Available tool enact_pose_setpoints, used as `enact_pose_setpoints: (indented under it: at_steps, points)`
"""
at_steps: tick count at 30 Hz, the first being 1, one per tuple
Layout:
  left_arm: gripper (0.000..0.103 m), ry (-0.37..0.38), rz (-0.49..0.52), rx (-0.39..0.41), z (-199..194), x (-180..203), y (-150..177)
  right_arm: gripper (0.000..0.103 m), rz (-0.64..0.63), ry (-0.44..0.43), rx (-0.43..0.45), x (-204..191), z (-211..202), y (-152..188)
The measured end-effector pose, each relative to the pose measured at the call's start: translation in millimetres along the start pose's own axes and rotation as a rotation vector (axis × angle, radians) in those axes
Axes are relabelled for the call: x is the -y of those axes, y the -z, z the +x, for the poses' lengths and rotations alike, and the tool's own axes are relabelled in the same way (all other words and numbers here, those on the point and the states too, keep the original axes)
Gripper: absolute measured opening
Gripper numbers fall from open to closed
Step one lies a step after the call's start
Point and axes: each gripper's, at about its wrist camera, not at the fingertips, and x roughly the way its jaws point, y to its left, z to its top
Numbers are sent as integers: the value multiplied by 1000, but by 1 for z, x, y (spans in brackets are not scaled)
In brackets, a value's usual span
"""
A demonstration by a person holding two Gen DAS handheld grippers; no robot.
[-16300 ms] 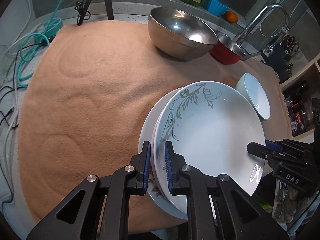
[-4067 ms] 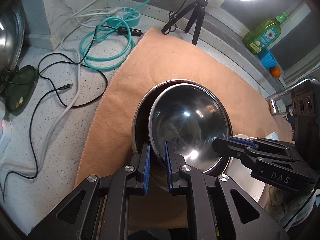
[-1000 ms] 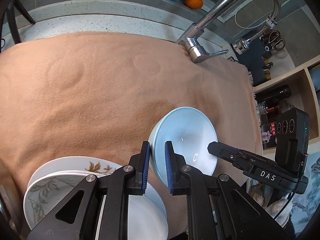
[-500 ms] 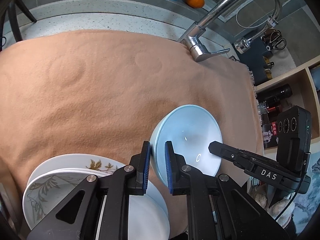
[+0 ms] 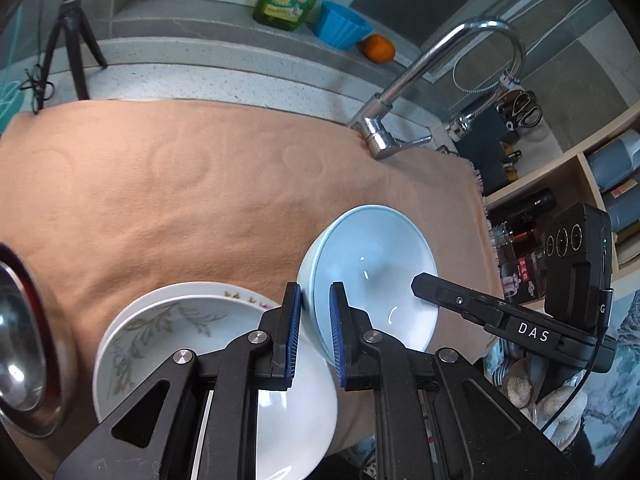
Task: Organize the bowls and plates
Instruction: 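Lift the light blue bowl with both tools over the nested steel bowls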
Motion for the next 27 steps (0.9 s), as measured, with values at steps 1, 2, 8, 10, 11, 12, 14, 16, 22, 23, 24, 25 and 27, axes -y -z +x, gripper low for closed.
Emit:
enact_pose_setpoints:
  at_steps: [1,2,8,10,11,12,14,16,22,23,24,25,27]
  points:
    - [13,-3,-4,11,-6,-2,1,13,-13,-5,2,-8,-1,1]
    - [13,-4,-11,22,-12,-5,3,13,-24,-8,3,-14,-1,2]
    - [13,-22,-45,80,-47,-26,11,13,-94,-46,-1,-58,-2,5]
    - [13,-30,-63,96,-59,-36,15,13,-120,-60,-5,-73,0,6]
    - [13,-35,-71,104,-64,-40,17,13,-133,-67,-8,-82,2,8]
    - [13,-41,-79,112,-69,-45,20,13,-144,-70,-10,-88,3,8]
    - [13,-53,-96,131,-80,-54,23,13,-170,-79,-19,-104,8,11]
    - [13,-65,-114,151,-91,-65,27,13,-194,-90,-35,-120,16,14]
    - [13,-98,-182,192,-119,-100,41,13,-259,-124,-77,-159,35,25]
    - [13,-104,-197,197,-122,-106,43,13,-269,-128,-83,-165,39,26]
    - [13,-110,-207,202,-126,-112,45,13,-279,-131,-89,-172,43,27]
    - [13,-118,-218,206,-130,-118,47,13,-288,-135,-95,-179,47,29]
    - [13,-133,-240,213,-134,-128,50,13,-304,-143,-106,-190,57,31]
